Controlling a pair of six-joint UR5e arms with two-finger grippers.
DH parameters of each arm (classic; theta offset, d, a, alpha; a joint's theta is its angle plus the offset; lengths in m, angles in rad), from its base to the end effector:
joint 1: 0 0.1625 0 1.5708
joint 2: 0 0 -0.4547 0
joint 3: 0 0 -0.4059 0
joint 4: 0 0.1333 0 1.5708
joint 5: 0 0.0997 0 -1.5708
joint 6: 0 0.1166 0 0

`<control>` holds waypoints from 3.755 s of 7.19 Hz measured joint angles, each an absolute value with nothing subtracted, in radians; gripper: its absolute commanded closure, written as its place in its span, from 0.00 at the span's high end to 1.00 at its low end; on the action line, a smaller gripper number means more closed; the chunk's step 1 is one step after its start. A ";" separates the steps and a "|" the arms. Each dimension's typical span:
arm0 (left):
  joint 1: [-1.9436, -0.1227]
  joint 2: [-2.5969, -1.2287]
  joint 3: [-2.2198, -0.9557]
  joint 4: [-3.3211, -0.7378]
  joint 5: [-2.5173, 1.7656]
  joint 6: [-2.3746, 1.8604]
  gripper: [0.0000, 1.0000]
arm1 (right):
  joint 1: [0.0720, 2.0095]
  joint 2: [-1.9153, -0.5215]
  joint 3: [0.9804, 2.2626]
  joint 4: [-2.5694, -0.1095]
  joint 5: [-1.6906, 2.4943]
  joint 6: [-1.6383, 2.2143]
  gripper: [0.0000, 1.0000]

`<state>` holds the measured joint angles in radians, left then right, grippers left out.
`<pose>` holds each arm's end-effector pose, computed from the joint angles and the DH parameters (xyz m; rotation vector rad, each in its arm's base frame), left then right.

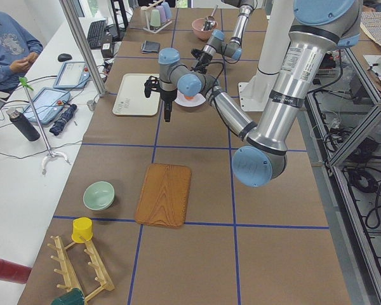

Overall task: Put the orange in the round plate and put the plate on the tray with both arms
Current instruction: 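Reach the right gripper to the plate rim nearest it and grip it, then slide the plate with the right gripper onto the bear-print tray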

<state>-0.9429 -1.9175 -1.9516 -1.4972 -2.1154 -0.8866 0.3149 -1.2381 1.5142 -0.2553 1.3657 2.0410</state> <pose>0.2920 -0.5263 0.3387 0.1026 0.8183 -0.0659 -0.5704 -0.3510 0.3796 0.0375 -1.6452 0.7691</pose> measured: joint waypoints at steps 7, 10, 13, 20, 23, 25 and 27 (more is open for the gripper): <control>-0.943 -1.916 -1.956 -1.497 -2.115 -0.889 0.98 | 0.265 -1.188 1.437 -0.236 1.255 2.049 0.46; -0.943 -1.915 -1.956 -1.497 -2.115 -0.894 0.98 | 0.248 -1.181 1.436 -0.238 1.248 2.049 0.00; -0.942 -1.916 -1.955 -1.498 -2.114 -0.897 0.98 | 0.252 -1.177 1.454 -0.234 1.242 2.051 0.00; -0.942 -1.916 -1.954 -1.499 -2.114 -0.902 0.98 | 0.457 -1.062 1.328 -0.243 1.227 2.105 0.00; -0.941 -1.917 -1.952 -1.500 -2.113 -0.903 0.98 | 0.532 -0.875 1.091 -0.317 1.213 2.141 0.00; -0.940 -1.917 -1.950 -1.500 -2.112 -0.903 0.98 | 0.546 -0.808 1.006 -0.359 1.207 2.168 0.63; -0.939 -1.917 -1.946 -1.500 -2.112 -0.904 0.98 | 0.547 -0.772 0.989 -0.426 1.190 2.200 1.00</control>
